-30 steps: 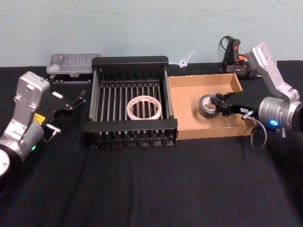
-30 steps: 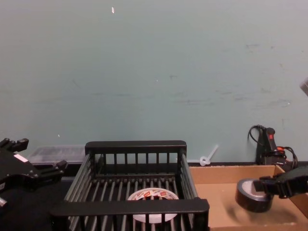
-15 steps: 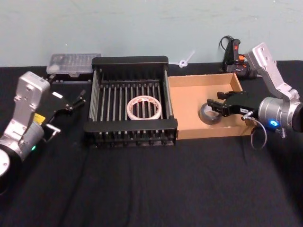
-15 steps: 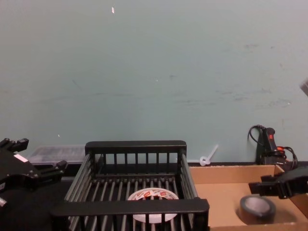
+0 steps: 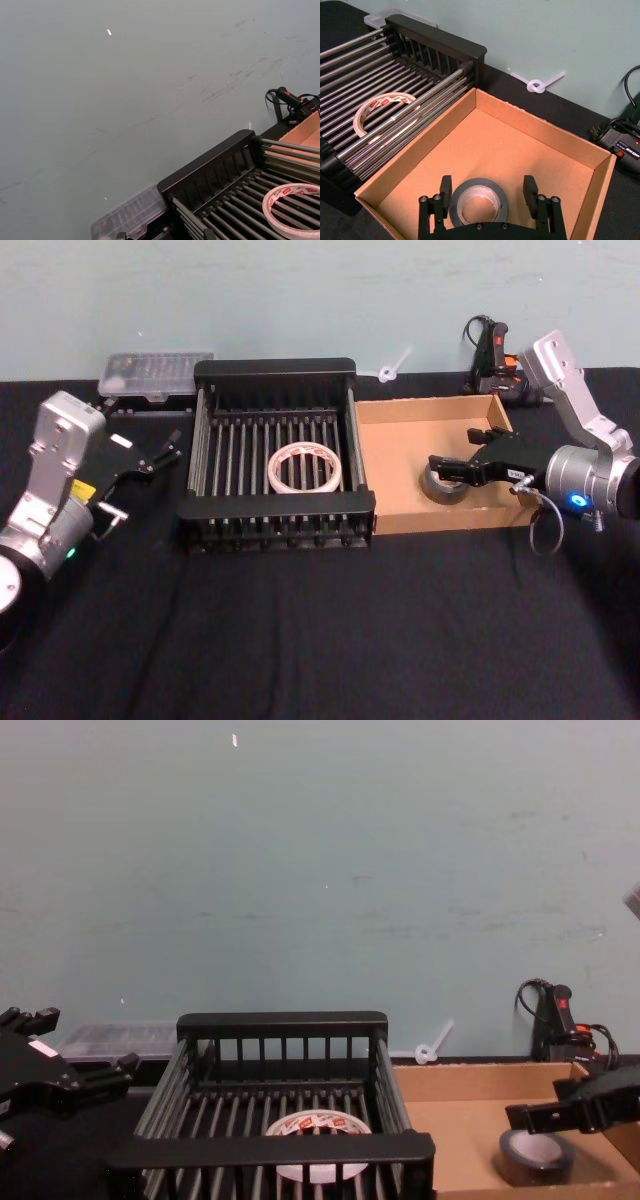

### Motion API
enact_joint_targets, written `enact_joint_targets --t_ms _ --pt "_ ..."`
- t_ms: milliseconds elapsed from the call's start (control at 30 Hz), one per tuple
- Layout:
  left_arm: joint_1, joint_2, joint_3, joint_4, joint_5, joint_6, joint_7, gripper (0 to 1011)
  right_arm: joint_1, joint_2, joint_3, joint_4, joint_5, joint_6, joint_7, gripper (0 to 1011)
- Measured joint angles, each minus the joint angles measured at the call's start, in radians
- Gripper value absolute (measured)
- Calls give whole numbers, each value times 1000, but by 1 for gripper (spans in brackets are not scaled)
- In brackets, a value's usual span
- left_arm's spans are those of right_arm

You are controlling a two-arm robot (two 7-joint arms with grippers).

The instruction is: Pick up the white tape and place it into the black box , Pick up the silver tape and place it into the brown box.

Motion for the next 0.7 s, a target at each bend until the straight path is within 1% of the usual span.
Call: enact_joint_targets --t_ms 33,67,100,167,400,467,567,600,700 --pt "0 0 0 0 0 0 0 1001 0 0 0 0 0 0 0 914" --pt "0 0 0 0 0 0 0 1001 0 0 0 0 0 0 0 914" --pt "0 0 0 0 0 0 0 1001 0 0 0 0 0 0 0 960" --pt "0 0 0 0 0 0 0 1001 0 0 0 0 0 0 0 1002" --pt "0 0 0 0 0 0 0 1001 -1 0 1 -1 -1 -1 -1 1000" --pt "0 0 0 0 0 0 0 1001 -12 -1 10 -13 -8 -8 -14 1000" --pt "0 0 0 0 0 0 0 1001 -38 -5 30 -41 -26 -27 -60 1000" --pt "0 0 0 0 0 0 0 1001 -54 -8 41 -57 -39 -48 -95 1000" --pt "0 0 0 0 0 0 0 1001 -82 -15 56 -77 -65 -91 -152 1000"
